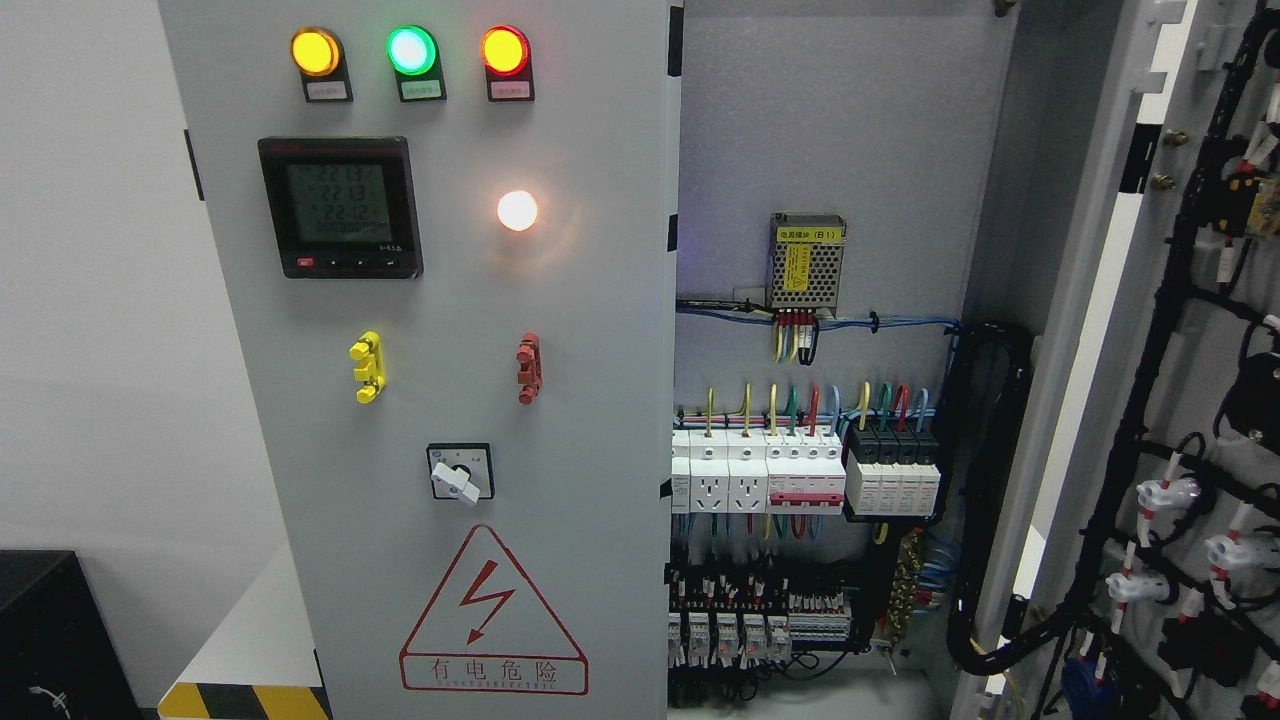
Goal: Open door with both hands
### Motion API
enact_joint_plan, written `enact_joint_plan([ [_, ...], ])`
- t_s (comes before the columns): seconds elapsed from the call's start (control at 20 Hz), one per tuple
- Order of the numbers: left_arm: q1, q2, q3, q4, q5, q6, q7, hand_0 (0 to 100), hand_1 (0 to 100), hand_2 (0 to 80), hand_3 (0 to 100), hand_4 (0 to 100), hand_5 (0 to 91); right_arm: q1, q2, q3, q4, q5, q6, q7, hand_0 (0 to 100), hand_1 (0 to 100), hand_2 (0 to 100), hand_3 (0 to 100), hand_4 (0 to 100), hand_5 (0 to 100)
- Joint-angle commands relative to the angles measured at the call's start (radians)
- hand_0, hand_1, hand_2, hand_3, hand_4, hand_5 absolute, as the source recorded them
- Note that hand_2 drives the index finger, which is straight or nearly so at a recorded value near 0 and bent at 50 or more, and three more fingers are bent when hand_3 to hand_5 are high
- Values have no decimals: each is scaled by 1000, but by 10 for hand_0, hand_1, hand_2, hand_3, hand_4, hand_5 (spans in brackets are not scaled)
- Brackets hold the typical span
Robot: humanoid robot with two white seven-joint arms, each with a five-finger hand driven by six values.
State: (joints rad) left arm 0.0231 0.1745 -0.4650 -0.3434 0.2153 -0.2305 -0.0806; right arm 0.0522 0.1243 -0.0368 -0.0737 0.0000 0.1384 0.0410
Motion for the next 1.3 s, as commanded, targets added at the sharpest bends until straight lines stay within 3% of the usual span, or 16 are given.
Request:
enact_joint_plan([
  [0.0, 26, -195, 390, 552, -21, 49, 59, 0, 0, 0, 0, 0, 0, 0, 0, 0, 0, -3, 0, 0, 0, 0, 0, 0, 0, 0],
  [0.1, 27, -199, 433, 552, -33, 54, 55, 0, 0, 0, 0, 0, 0, 0, 0, 0, 0, -3, 0, 0, 0, 0, 0, 0, 0, 0],
  [0.3, 29, -205, 482, 480, -40, 180, 10, 0, 0, 0, 0, 0, 0, 0, 0, 0, 0, -3, 0, 0, 0, 0, 0, 0, 0, 0],
  [0.45, 32, -208, 499, 460, -86, 183, 9, 0, 0, 0, 0, 0, 0, 0, 0, 0, 0, -3, 0, 0, 0, 0, 0, 0, 0, 0],
  [0.85, -11, -237, 479, 446, -88, 174, 7, 0, 0, 0, 0, 0, 0, 3, 0, -3, -15, -6, 0, 0, 0, 0, 0, 0, 0, 0],
  [1.0, -17, -246, 480, 445, -85, 174, 7, 0, 0, 0, 0, 0, 0, 53, -8, -5, -279, -6, -3, 0, 0, 0, 0, 0, 0, 0],
  [1.25, -20, -280, 485, 431, -86, 172, 5, 0, 0, 0, 0, 0, 0, 322, -69, 12, -1127, -8, -3, 0, 0, 0, 0, 0, 0, 0],
])
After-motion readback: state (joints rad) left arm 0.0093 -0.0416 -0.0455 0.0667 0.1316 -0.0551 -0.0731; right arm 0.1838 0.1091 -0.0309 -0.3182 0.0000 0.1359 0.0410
